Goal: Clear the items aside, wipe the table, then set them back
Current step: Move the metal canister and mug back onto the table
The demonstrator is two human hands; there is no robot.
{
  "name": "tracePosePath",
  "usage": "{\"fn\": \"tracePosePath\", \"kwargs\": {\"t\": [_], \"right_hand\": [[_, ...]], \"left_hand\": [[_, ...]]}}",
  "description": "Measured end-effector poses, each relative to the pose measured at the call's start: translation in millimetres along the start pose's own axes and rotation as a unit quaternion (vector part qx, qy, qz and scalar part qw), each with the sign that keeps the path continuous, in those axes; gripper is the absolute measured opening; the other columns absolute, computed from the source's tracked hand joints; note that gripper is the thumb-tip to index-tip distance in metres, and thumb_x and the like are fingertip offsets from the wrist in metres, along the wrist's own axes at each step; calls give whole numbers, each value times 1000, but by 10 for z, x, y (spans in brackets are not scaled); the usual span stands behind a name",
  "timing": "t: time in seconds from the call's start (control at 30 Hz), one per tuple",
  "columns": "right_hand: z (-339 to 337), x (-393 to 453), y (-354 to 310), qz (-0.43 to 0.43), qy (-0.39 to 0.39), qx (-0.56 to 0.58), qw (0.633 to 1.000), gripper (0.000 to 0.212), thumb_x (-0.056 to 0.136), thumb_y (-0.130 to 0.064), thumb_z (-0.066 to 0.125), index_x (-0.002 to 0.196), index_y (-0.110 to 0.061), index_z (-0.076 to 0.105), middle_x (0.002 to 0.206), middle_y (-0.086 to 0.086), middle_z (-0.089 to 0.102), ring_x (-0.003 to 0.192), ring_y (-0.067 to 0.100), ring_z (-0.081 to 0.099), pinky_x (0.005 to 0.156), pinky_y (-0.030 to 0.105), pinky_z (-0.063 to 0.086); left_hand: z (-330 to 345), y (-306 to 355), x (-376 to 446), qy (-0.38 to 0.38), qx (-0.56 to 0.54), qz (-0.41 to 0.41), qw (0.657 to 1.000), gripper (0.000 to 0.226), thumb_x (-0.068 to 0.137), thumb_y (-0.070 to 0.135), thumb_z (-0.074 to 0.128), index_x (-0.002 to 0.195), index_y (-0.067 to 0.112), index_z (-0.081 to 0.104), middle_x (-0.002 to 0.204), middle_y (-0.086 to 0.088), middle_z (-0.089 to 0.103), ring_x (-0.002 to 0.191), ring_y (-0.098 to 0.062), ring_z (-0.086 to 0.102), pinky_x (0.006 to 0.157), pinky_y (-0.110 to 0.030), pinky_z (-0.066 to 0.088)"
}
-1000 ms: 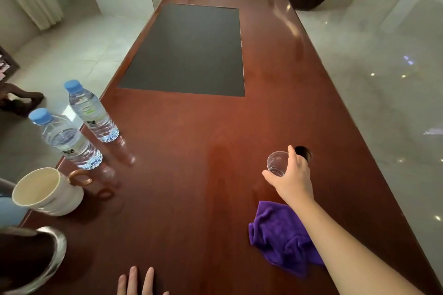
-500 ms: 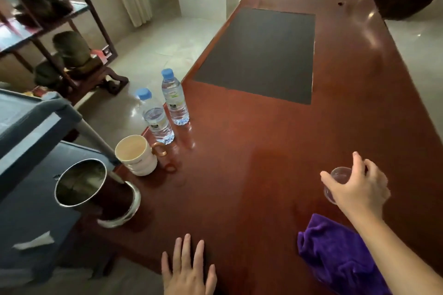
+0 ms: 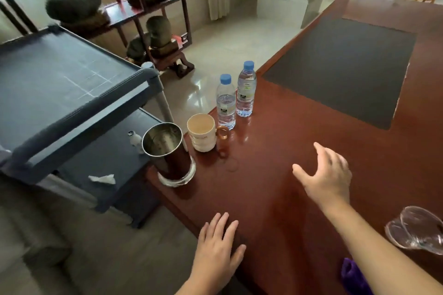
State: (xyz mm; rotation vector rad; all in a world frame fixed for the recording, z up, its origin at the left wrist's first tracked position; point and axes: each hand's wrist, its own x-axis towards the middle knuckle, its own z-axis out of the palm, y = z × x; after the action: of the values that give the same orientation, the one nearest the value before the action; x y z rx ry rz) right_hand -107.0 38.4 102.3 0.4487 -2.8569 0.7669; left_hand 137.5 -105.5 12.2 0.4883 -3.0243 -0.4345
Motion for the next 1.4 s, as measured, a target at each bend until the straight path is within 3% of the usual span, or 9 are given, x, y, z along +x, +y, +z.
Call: {"fn": "tracePosePath", "kwargs": {"t": [0.1,0.33,0.53,0.7,0.8,0.93,1.07,1.27,1.4], "right_hand": [[257,22,-359,-28,-73,50,996,76,77,-38,77,140,-10,48,138,16,53,129,36,43,106,45,32],[732,128,-934,-32,-208,160,964,70,81,-36,73,142,-15,45,141,9,51,129,25,48,106,37,36],[1048,412,-1197,34,-248,242,938,62,79,-22,75,137,-18,52,128,4,61,114,19,56,99,33,42],[1320,694,-1348,76,-258,327,906,57,79,-14,72,133,-15,55,119,4,60,112,18,57,90,27,42],[1437,820,-1411,97,-273,370,883,45,82,-22,68,126,-15,60,115,4,66,107,19,61,94,33,48],[1570,914,-1446,108,-272,387,874,18,85,-36,65,78,-22,75,76,-11,75,72,3,65,72,21,51],[1663,958,-1428,119,-334,362,862,28,86,-47,64,81,-22,75,81,-7,73,76,10,64,76,34,51],[1606,912,-1393,92,-385,384,834,43,78,-56,67,72,-14,69,72,3,64,76,22,59,85,55,53],[1531,810,-1338,89,-378,404,828,37,88,-43,65,73,-10,64,62,-1,55,72,24,52,73,44,50]], "left_hand": [[-125,-99,25,43,-65,-46,996,56,76,45,76,122,16,67,132,-8,64,124,-29,60,96,-46,52],[-472,-462,174,174,-216,-210,937,67,85,36,74,140,5,49,142,-12,52,135,-27,45,114,-35,32],[-665,-795,386,245,-331,-329,850,96,76,47,77,152,16,26,154,-2,38,142,-15,31,110,-22,24],[-740,-1047,683,263,-398,-338,811,121,57,68,78,153,28,17,147,16,33,136,-2,31,108,-23,27],[-699,-1198,841,242,-420,-332,810,127,49,69,81,152,38,13,157,11,30,143,-9,31,114,-31,30],[-611,-1389,988,230,-419,-313,821,128,43,71,84,149,44,16,153,12,37,142,-12,35,113,-44,36],[-541,-1513,1100,218,-460,-306,805,125,39,68,88,145,45,25,144,5,50,130,-25,53,108,-50,42],[-529,-1533,1171,219,-447,-312,809,123,35,78,81,141,44,29,132,2,60,126,-14,54,105,-42,44],[-525,-1552,1197,207,-442,-305,818,123,32,81,79,138,45,29,131,3,61,126,-16,54,105,-46,45]]}}
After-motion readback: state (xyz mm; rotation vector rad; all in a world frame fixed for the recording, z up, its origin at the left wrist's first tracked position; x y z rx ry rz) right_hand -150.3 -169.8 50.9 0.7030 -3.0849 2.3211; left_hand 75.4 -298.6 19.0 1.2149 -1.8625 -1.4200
